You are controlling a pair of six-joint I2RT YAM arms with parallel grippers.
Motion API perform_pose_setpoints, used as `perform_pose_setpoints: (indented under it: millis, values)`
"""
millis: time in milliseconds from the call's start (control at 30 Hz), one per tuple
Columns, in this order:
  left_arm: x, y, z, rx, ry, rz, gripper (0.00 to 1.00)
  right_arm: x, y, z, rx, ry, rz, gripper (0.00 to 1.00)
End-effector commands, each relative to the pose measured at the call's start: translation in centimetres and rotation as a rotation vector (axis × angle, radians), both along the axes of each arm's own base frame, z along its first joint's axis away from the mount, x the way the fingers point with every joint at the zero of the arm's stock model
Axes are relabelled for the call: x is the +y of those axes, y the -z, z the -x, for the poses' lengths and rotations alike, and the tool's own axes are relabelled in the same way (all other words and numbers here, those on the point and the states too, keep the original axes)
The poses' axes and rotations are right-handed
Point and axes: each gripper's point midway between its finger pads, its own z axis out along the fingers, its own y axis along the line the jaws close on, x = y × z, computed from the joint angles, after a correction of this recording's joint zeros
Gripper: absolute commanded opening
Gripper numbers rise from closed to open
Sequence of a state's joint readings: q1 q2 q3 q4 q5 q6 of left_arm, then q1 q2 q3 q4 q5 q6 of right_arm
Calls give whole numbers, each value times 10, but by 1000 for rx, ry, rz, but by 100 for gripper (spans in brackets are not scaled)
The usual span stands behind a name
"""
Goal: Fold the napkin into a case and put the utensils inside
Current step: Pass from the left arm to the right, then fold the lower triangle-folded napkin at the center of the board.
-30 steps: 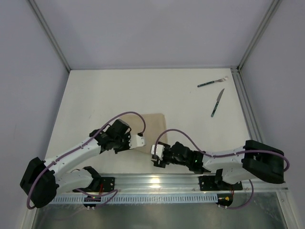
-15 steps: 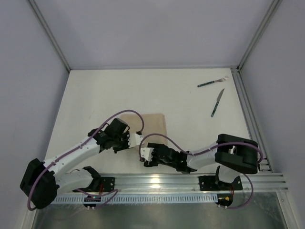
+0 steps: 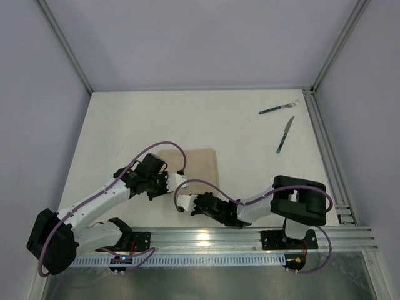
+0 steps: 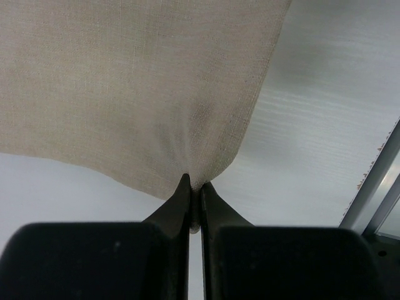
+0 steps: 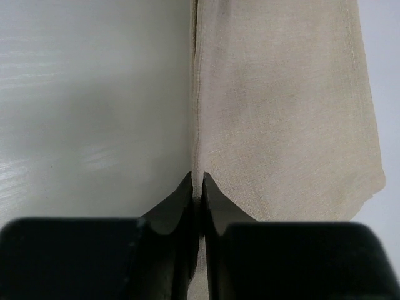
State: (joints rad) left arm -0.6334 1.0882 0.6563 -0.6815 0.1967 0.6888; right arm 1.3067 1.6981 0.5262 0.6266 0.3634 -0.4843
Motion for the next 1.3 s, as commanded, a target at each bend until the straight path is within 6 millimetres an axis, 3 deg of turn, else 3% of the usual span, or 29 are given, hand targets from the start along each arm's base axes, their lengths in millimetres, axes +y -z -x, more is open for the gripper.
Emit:
perform_pose_setpoints:
  millis: [0,67,200,300,333,400,467,667,767,867,1067,1133,1267]
  values:
    - [-6,-11,-3,4,7,42,0,-26,33,5,55,40,146,12]
    - [-6,-9,-2,21,8,44,0,-28,35,6,72,49,162,4]
    - [-3,0,4,73,9,21,1,-13,25,20,164,-10,154,4]
    - [-2,4,10,108,24,28,26,-7,23,33,287,-67,164,4]
    - [-2,5,12,119,26,31,40,-6,20,34,316,-75,157,4]
    - [-4,1,16,135,27,62,50,-4,19,39,428,-102,141,4]
    - [-2,-5,16,150,11,96,55,-2,17,48,528,-144,107,4]
    - [3,-25,31,191,24,167,73,-8,22,35,706,-107,38,4]
    - [3,-29,34,188,32,172,76,-4,15,30,765,-118,-22,4]
    - [2,-33,31,159,35,190,77,-2,8,23,833,-115,-81,4]
    - [-6,-42,14,75,15,247,79,-2,12,15,930,-83,-130,4]
    - [-12,-45,4,37,9,273,99,-4,14,13,962,-72,-141,4]
    - [-11,-32,-14,-26,-5,222,99,-6,16,7,1012,-50,-173,4]
